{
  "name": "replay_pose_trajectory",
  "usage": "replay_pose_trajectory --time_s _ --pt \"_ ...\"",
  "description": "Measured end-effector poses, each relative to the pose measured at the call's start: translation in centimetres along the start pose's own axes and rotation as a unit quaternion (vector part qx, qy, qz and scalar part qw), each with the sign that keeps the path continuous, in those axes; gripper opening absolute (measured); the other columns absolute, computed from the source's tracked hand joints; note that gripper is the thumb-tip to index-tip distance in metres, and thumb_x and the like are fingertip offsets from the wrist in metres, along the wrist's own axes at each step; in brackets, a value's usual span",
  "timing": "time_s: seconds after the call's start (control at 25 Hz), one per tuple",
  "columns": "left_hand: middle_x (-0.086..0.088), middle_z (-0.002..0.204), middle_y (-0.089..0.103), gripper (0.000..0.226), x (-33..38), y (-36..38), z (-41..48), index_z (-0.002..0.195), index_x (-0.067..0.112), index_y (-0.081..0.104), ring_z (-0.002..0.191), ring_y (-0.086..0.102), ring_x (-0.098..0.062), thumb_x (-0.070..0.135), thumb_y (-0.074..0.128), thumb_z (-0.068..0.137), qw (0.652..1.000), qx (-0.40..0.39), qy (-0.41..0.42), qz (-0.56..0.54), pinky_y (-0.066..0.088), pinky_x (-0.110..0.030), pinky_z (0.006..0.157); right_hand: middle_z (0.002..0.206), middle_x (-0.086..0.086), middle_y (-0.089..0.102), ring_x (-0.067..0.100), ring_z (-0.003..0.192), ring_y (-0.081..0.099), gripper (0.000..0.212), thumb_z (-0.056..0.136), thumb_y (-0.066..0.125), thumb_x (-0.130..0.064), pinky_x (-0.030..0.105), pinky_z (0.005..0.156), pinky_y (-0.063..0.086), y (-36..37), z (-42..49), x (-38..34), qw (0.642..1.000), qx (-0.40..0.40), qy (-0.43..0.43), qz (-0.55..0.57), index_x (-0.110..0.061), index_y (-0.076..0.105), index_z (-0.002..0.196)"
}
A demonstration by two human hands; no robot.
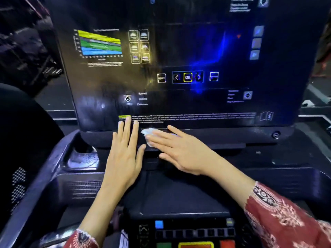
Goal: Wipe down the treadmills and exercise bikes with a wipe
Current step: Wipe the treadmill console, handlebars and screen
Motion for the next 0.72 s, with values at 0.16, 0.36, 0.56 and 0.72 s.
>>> replay_pose_trajectory --time_s 0.16,0.36,0.56,0.72 --pt "-0.007 0.159 0.004 0.063 -0.6 -0.1 0.6 0.151 0.007 0.016 0.147 -0.005 -0.018 0.036 0.034 0.098 0.999 0.007 0.041 -0.002 -0.001 -0.029 0.117 0.147 0.011 0.043 0.024 0.138 0.033 0.047 0.103 0.028 -0.031 0.036 0.116 0.012 -3.4 0.1 5.5 0.98 0.092 0.161 -0.067 -0.006 0.045 0.139" --pt "-0.006 0.159 0.003 0.065 -0.9 -0.4 1.2 0.151 0.009 0.017 0.147 -0.002 -0.019 0.037 0.038 0.096 0.997 0.032 0.067 -0.007 0.0 -0.03 0.117 0.146 0.018 0.042 0.031 0.138 0.035 0.045 0.098 0.043 -0.019 0.04 0.118 0.019 -1.8 -0.5 0.9 0.989 0.082 0.126 -0.013 0.01 0.049 0.132" --pt "-0.004 0.159 0.0 0.066 -3.0 -2.1 2.6 0.151 0.009 0.016 0.147 -0.005 -0.019 0.036 0.04 0.095 0.996 0.077 0.035 -0.021 0.0 -0.032 0.117 0.146 0.02 0.039 0.031 0.138 0.033 0.058 0.083 0.056 0.016 0.039 0.12 0.012 -4.1 3.0 6.2 0.977 0.151 0.152 -0.025 0.007 0.04 0.138" --pt "-0.005 0.159 0.002 0.066 -3.8 -2.4 3.1 0.151 0.01 0.015 0.147 -0.004 -0.02 0.037 0.04 0.095 0.996 0.084 0.037 -0.017 -0.001 -0.031 0.118 0.146 0.025 0.037 0.031 0.14 0.026 0.048 0.092 0.026 0.012 0.034 0.12 0.008 -2.1 2.1 2.4 0.981 0.133 0.14 -0.005 0.01 0.039 0.138"
Point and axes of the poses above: each hand's wrist, its own z-axis towards the middle knuckle, its own y-axis out of the palm, x = y × z, the point moved 9 cm from there along z, towards the middle knuckle
